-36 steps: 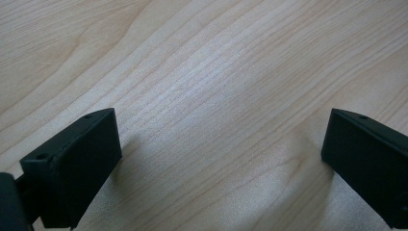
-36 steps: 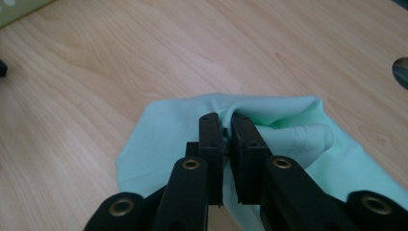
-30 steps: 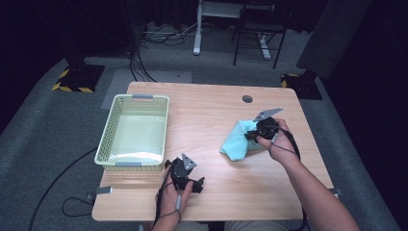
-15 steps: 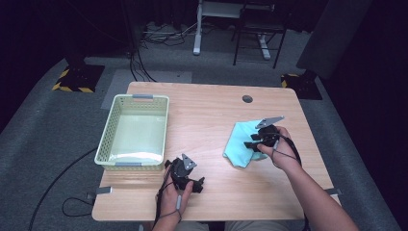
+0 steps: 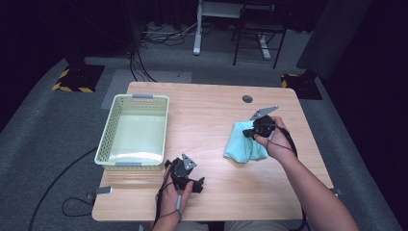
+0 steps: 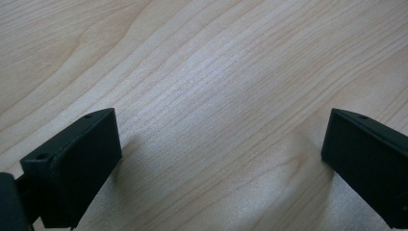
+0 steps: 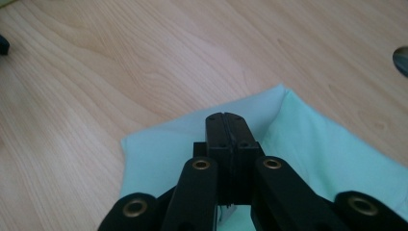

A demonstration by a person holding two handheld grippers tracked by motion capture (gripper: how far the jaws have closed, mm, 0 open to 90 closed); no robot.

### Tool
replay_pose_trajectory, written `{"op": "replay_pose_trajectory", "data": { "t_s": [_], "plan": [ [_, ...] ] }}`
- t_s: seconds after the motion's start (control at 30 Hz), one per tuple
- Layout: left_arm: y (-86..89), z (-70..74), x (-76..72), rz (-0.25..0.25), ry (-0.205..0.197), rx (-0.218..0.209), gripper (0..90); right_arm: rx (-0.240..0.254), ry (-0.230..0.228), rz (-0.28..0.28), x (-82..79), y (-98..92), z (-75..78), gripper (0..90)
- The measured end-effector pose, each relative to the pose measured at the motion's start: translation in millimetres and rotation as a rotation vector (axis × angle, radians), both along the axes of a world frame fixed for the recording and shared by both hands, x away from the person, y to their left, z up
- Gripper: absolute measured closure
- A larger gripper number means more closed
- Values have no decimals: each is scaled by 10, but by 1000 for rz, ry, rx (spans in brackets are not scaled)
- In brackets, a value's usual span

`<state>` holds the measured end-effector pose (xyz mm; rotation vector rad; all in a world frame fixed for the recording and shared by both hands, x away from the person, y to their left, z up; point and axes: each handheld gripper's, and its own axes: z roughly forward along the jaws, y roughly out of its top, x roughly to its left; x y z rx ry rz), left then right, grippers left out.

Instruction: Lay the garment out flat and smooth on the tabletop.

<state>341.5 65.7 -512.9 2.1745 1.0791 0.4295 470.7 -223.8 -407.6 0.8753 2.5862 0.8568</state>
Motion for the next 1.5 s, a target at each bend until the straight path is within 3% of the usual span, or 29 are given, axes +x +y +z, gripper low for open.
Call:
{"op": "replay_pose_trajectory", "data": {
  "t_s": [0.23, 0.47, 0.53, 0.57, 0.63, 0.73, 0.87, 1.1, 1.27, 1.5],
  "plan": [
    [0, 0, 0, 1, 0, 0, 1, -14, -24, 36, 158, 369, 212, 900],
    [0, 0, 0, 0, -1, 1, 1, -45, -5, 56, 381, 848, 202, 899],
    [2, 1, 1, -1, -2, 3, 1, -14, 12, 67, 453, 981, 151, 824],
    [1, 0, 0, 0, -1, 1, 1, 33, 13, 77, 480, 1030, 133, 711],
    [1, 0, 0, 0, -1, 2, 1, 132, -4, 87, 498, 1069, 128, 619],
    [0, 0, 0, 1, -1, 1, 1, 119, -62, 62, 471, 947, 168, 557],
    [-3, 0, 1, 1, 1, 0, 1, 96, -52, -1, 449, 577, 135, 550],
    [-7, 1, 10, -4, -1, 2, 1, 82, -21, -103, 441, 11, -59, 525],
    [-9, 0, 10, -2, -2, 0, 1, 53, -1, -135, 435, -187, -195, 521],
    [-10, 1, 7, 0, -1, 1, 1, 15, 52, -158, 461, -303, -451, 524]
  ]
}}
